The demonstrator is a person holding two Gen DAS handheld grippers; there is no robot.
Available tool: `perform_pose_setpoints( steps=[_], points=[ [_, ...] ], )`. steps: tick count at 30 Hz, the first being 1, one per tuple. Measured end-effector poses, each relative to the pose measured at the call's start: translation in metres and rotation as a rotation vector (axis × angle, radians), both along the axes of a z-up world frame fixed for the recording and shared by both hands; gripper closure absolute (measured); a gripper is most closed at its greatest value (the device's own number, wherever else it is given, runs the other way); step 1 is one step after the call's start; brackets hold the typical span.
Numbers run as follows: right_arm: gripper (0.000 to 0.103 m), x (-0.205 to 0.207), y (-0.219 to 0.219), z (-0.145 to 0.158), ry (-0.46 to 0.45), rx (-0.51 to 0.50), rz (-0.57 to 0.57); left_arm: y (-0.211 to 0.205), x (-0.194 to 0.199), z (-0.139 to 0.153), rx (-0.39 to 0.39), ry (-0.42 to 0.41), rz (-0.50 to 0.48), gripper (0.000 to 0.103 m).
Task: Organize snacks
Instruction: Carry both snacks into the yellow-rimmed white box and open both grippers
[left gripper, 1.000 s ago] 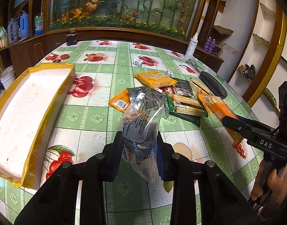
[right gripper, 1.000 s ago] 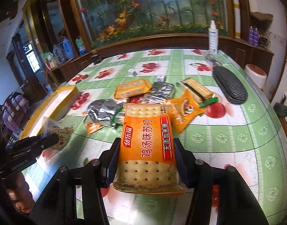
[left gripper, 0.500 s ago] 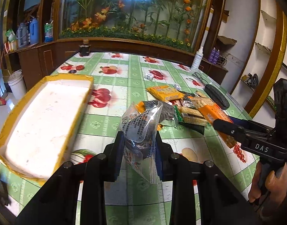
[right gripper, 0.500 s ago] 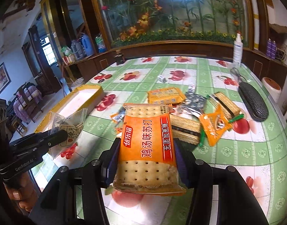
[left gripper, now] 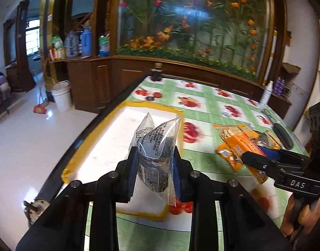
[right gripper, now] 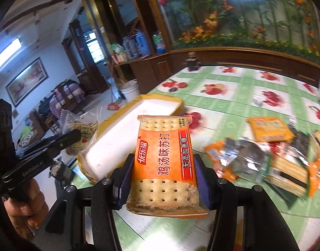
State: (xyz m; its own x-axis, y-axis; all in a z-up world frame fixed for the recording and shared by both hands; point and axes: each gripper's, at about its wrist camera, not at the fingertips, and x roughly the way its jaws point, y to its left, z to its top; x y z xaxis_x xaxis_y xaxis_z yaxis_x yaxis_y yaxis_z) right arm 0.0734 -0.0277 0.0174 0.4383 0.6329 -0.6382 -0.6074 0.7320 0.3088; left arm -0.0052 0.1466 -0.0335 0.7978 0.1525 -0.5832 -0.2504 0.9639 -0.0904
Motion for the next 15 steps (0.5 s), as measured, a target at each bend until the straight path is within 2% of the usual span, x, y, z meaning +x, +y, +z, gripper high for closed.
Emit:
perform_pose_setpoints(
  steps=[10,15],
  points=[
    [0.048,0.024,0.12,-0.024,0.03,-0.04,0.145,0.048,0.017,-0.042,-0.014,0.085,0.116,0.076],
    [0.048,0.03,0.158,-0.044,0.056,-0.08,0.19,0.058,0.02,-0.054,-0.008,0.108,0.147,0.076]
  ],
)
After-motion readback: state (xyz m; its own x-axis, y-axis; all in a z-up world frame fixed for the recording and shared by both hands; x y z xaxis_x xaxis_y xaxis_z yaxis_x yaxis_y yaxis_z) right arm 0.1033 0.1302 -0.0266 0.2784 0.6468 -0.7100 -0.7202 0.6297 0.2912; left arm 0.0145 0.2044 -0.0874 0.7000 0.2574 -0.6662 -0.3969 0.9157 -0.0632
